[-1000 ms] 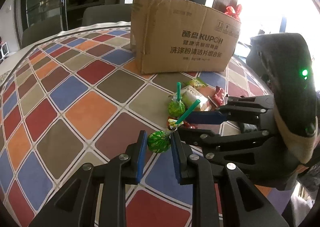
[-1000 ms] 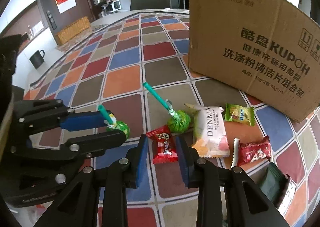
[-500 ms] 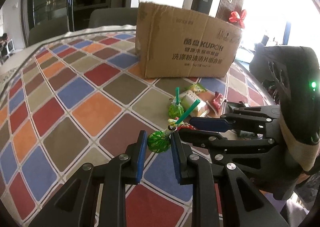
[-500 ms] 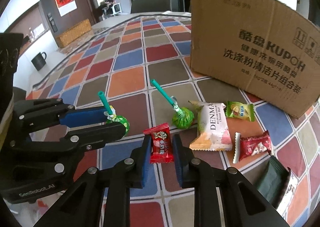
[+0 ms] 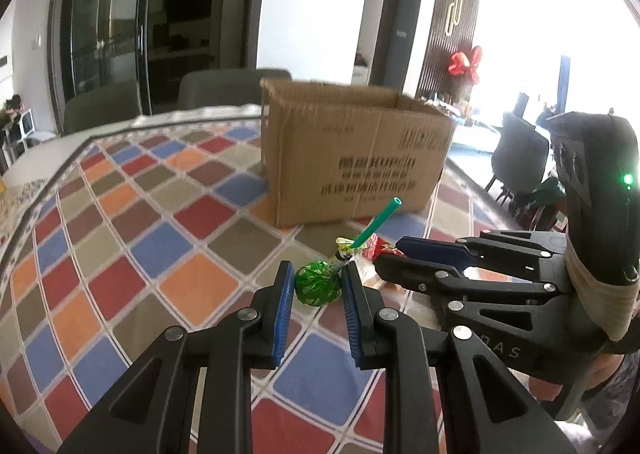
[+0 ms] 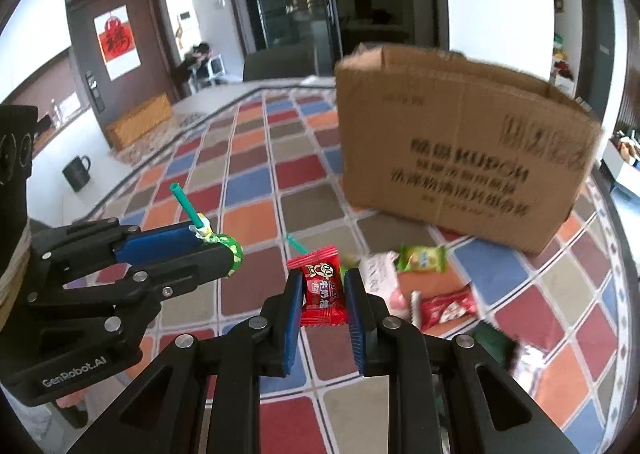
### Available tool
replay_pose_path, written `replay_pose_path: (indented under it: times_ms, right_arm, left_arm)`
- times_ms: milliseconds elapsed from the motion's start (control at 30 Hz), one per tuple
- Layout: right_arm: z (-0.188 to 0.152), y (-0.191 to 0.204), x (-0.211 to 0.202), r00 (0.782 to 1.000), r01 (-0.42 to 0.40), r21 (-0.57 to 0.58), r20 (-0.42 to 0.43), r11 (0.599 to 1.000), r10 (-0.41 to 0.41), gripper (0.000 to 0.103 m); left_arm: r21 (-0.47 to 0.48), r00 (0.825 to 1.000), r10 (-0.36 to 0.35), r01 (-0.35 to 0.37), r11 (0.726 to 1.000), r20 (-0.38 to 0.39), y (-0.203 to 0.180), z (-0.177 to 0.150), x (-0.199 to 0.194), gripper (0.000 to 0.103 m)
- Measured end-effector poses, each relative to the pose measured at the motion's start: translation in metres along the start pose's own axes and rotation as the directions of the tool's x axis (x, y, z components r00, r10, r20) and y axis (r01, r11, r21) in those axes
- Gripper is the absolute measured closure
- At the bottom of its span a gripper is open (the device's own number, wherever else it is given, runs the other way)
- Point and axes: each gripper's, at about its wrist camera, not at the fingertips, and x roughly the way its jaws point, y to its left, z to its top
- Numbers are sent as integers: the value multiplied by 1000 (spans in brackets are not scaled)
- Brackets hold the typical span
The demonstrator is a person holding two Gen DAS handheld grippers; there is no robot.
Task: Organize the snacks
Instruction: 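Close the right tool on the red wrapped candy, then carry the lollipop and red candy in both tools over the box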
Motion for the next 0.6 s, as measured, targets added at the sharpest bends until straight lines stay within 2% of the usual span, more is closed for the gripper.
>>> replay_pose_path:
  times_ms: [333,600]
  right_arm:
    - [31,-8,-38,990,48,21,134,999,-51,81]
    - [54,-19,-54,975,80,46,205,996,-88,81]
  left_arm:
    - [31,994,-7,3,1000,113,-10,43,-15,78]
    - [26,989,-28,24,999,147,-13,76,-8,78]
